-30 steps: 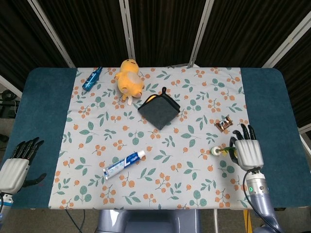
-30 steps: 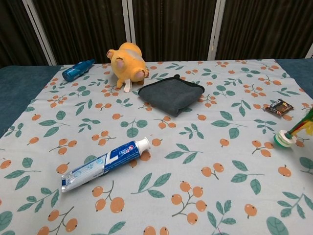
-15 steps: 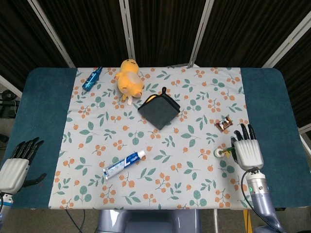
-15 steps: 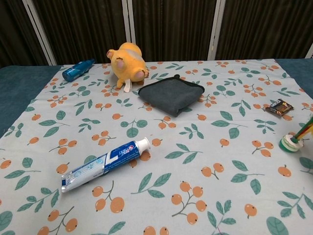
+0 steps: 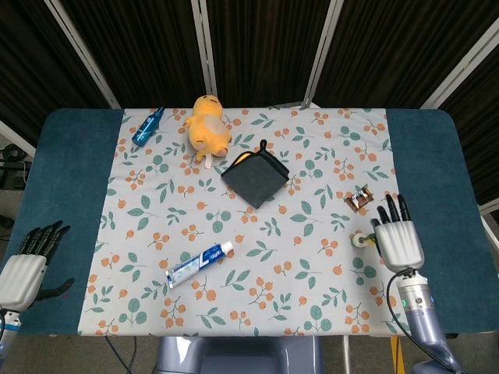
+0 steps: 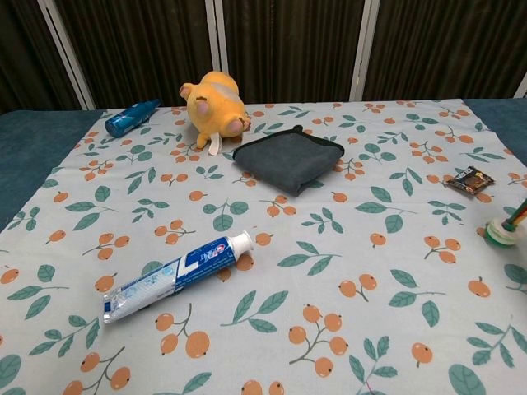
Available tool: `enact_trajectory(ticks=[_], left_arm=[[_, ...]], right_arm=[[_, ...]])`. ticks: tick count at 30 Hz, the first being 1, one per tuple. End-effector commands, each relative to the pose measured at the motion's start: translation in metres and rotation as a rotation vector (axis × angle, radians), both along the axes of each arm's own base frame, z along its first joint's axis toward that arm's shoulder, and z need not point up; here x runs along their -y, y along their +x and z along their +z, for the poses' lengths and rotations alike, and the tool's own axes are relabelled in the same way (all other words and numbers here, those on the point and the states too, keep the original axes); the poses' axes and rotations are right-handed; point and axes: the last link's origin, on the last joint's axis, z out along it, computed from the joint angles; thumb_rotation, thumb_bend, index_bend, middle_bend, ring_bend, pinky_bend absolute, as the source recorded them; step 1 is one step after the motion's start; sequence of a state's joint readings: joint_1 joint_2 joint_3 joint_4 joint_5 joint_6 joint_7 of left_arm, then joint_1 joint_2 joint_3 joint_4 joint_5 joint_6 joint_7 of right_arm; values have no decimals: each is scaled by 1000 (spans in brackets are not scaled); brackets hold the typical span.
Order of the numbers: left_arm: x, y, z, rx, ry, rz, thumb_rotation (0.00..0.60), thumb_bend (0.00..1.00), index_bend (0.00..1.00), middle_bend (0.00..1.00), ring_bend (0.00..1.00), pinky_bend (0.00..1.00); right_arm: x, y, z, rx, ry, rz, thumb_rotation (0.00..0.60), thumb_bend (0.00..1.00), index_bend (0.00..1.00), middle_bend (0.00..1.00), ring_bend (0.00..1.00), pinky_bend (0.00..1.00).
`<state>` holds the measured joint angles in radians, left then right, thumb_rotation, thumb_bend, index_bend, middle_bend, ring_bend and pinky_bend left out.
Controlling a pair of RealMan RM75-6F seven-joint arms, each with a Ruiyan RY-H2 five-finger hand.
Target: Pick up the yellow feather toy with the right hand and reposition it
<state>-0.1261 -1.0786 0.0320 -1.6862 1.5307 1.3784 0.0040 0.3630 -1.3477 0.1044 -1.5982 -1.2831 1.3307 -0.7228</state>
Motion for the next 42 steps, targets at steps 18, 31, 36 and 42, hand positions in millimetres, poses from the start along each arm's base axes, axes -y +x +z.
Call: enact_trajectory(ticks=[18,31,36,42], left_arm=[[0,0,0,3,0,2,599,234,0,0,0,0],[1,0,1,3,4,2,599,234,0,0,0,0],[1,0,1,2,5,-3,598,235,0,0,0,0],[1,2,1,3,10,-15,596,233,0,0,0,0]], right_arm=[[-9,13,-6,19,38,43,600,253,170,45,0,0],[-32,5,32,115,-32,-22,600,190,37,0,0,0],[-50,1,53,280,-51,-84,600,187,38,0,0,0],[-69,-6,74,528,-44,-121,600,183,11,0,0,0]])
